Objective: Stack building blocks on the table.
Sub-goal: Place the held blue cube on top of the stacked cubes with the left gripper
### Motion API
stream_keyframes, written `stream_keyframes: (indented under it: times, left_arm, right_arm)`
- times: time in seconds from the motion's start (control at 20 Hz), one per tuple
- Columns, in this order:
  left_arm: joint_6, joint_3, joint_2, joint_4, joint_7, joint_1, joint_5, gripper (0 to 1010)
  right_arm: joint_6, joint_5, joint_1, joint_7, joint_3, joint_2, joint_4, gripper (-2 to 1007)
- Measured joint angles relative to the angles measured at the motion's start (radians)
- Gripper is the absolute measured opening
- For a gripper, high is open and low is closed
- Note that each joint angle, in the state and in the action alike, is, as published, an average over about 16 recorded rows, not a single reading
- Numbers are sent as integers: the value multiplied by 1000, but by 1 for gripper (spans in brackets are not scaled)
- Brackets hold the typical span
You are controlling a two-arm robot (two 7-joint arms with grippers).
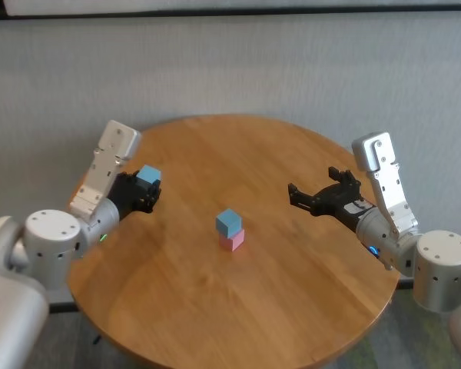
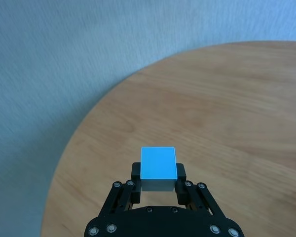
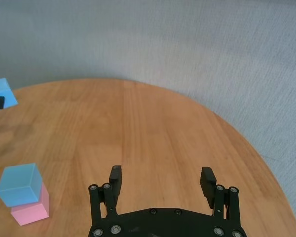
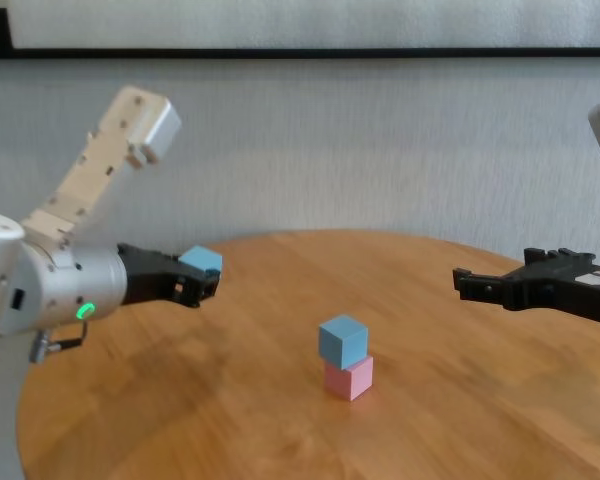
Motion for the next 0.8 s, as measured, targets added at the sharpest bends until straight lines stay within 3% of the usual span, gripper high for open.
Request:
stream_keyframes:
  times: [0.2, 0.4, 0.8]
  left_arm:
    - [38, -2, 36, -127, -37, 52, -19, 405]
    - [66, 7, 63, -221, -88, 88, -43, 405]
    - [98, 52, 90, -300, -190, 101, -90, 405]
  right_arm:
    - [0, 0, 0, 0, 0, 0, 0, 1005]
    - [0, 0, 0, 0, 0, 0, 0, 1005]
    - [0, 0, 0, 0, 0, 0, 0, 1005]
